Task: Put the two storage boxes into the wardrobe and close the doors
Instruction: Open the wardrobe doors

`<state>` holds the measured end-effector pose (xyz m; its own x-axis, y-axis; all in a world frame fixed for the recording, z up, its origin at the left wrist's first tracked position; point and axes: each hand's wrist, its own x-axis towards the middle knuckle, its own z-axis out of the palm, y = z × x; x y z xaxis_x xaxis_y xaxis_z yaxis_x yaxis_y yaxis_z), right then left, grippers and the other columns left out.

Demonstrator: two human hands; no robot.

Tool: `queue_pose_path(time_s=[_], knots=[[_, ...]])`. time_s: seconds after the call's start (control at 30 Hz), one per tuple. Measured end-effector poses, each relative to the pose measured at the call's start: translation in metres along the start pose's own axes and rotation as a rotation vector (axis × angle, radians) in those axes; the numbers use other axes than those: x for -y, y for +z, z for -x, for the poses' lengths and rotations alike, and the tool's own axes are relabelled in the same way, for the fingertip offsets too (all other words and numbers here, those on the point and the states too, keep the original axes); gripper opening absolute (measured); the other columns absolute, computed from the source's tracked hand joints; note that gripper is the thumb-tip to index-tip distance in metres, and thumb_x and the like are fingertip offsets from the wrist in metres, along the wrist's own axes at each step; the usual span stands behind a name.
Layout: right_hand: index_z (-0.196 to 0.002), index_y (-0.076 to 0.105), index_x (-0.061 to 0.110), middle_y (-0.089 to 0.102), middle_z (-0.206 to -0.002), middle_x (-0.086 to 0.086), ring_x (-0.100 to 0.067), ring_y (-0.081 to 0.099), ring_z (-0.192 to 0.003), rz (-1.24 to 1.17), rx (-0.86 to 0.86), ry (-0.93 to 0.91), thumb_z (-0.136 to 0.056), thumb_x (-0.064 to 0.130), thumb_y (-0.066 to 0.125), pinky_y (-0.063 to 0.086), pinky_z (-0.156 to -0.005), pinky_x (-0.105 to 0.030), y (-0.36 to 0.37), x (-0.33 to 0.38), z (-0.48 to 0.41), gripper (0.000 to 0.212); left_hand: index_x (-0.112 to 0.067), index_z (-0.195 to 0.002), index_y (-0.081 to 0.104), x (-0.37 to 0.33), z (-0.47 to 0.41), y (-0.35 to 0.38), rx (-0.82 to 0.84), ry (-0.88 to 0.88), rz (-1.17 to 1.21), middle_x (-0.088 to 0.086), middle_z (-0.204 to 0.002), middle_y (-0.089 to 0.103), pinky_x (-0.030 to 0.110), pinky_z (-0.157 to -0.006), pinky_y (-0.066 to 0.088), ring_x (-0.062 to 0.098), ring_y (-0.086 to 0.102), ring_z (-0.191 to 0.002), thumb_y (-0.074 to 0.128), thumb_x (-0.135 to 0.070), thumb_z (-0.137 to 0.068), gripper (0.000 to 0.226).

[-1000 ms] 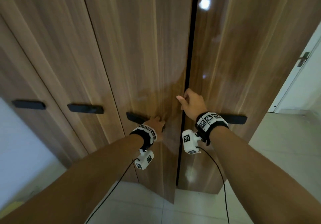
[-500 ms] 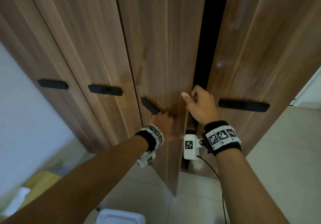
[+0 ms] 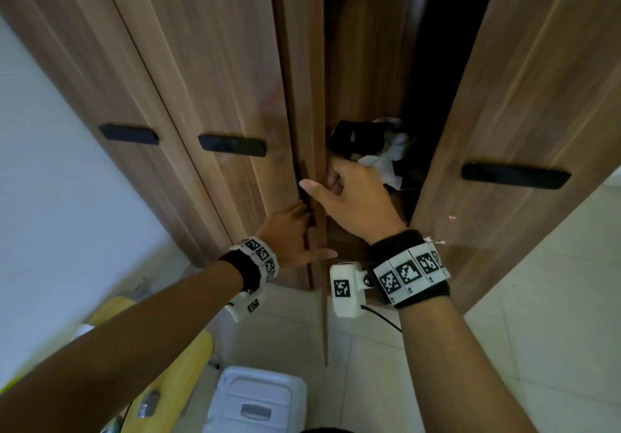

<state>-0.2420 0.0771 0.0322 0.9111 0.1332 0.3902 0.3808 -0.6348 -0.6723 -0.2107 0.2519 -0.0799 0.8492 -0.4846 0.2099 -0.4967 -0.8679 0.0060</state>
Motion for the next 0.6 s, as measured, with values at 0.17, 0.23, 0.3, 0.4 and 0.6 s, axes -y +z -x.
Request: queue_pose_path(time_s=[0.17, 0.23, 0.3, 0.4, 0.6], knots=[[-0.069, 0.041, 0.028, 0.052, -0.056, 0.009, 0.001, 0.049, -0.054, 0.074, -0.055, -0.076, -0.085, 0.064, 0.056, 0.035, -0.048, -0.024, 0.066, 0.047, -0.002, 0.043, -0.026, -0.134, 0.059, 0.052, 0.040, -0.019, 0.082, -0.105, 0.146, 0.004, -0.129, 0.065, 0.041, -0.093, 0.056, 0.023, 0.064, -0.112, 0.040, -0.100, -0.063, 0.105], [-0.072, 0.043, 0.029, 0.052, -0.059, 0.009, -0.003, 0.050, -0.055, 0.088, -0.088, -0.079, -0.086, 0.060, 0.055, 0.034, -0.052, -0.023, 0.088, 0.064, -0.005, 0.036, -0.029, -0.125, 0.063, 0.073, 0.050, -0.026, 0.160, -0.144, 0.194, 0.001, -0.119, 0.068, 0.041, -0.092, 0.054, 0.022, 0.064, -0.105, 0.042, -0.098, -0.061, 0.097], [-0.075, 0.048, 0.024, 0.055, -0.060, 0.007, -0.015, 0.058, -0.059, 0.089, -0.110, -0.053, -0.086, 0.056, 0.055, 0.041, -0.056, -0.027, 0.109, 0.083, -0.010, 0.035, -0.033, -0.115, 0.063, 0.090, 0.060, -0.032, 0.247, -0.220, 0.233, -0.003, -0.108, 0.068, 0.039, -0.091, 0.054, 0.022, 0.064, -0.102, 0.053, -0.091, -0.059, 0.081], [-0.073, 0.052, 0.021, 0.055, -0.059, 0.006, -0.018, 0.060, -0.057, 0.085, -0.127, -0.012, -0.085, 0.051, 0.056, 0.050, -0.056, -0.030, 0.135, 0.109, -0.020, 0.033, -0.036, -0.097, 0.055, 0.111, 0.072, -0.034, 0.334, -0.354, 0.295, -0.012, -0.088, 0.057, 0.031, -0.086, 0.048, 0.024, 0.062, -0.097, 0.046, -0.082, -0.060, 0.059], [-0.072, 0.058, 0.020, 0.057, -0.059, 0.006, -0.020, 0.060, -0.055, 0.122, -0.113, 0.029, -0.086, 0.049, 0.058, 0.050, -0.057, -0.030, 0.157, 0.130, -0.033, 0.032, -0.013, -0.115, 0.062, 0.134, 0.081, -0.026, 0.375, -0.502, 0.318, 0.009, -0.115, 0.063, 0.032, -0.094, 0.041, 0.027, 0.057, -0.109, 0.066, -0.040, -0.090, 0.037]])
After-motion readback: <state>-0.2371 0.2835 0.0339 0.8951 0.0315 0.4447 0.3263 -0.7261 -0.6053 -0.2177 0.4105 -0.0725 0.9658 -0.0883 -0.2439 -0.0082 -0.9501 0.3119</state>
